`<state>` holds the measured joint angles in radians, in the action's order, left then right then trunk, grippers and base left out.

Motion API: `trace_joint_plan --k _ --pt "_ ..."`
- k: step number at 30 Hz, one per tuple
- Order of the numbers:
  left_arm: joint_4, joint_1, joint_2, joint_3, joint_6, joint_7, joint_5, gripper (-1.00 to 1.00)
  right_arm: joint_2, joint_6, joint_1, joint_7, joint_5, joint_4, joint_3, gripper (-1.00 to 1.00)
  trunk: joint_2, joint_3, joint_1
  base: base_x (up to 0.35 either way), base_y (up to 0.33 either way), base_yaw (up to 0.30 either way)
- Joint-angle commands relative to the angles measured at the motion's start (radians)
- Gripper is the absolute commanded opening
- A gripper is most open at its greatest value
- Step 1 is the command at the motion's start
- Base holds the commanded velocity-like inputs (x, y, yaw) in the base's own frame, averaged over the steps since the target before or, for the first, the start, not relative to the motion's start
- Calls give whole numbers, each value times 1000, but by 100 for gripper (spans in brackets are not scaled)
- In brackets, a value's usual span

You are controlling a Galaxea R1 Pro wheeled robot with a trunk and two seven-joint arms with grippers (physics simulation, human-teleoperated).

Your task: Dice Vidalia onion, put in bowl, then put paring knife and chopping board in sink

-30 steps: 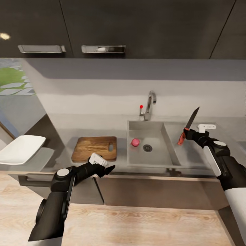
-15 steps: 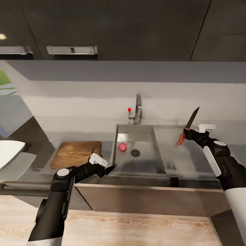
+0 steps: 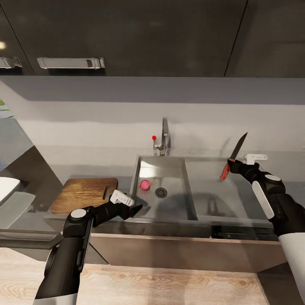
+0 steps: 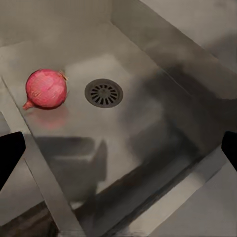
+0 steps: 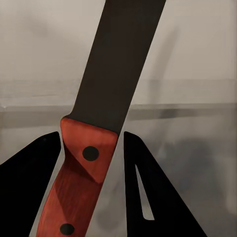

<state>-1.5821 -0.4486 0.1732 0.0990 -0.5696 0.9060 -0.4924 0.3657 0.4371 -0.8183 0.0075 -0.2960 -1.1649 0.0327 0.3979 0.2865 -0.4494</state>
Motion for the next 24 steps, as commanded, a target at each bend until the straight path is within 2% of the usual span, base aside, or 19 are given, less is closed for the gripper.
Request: trace_joint_plan --k 1,2,5,7,19,24 --pt "-1 -2 1 2 -51 -23 -6 100 1 5 -1 0 -2 -1 1 -100 2 2 -1 1 -1 0" --pt "-1 -2 1 2 -67 -37 -6 100 1 5 -1 0 -2 -1 1 -100 2 2 -1 0 0 0" --pt "-1 -7 1 2 -125 -138 -6 100 1 5 -1 0 -2 -1 1 -100 2 2 -1 0 0 0" --pt "-1 -8 1 2 -136 -167 -5 100 1 5 -1 0 -2 -1 1 -100 2 2 -1 0 0 0" --pt "-2 -10 1 1 -140 -181 -3 100 1 5 -1 0 -2 -1 1 -100 2 2 -1 3 -5 0" --pt "-2 -10 1 1 -139 -181 -3 100 1 5 -1 0 -2 -1 1 -100 2 2 -1 118 -219 0"
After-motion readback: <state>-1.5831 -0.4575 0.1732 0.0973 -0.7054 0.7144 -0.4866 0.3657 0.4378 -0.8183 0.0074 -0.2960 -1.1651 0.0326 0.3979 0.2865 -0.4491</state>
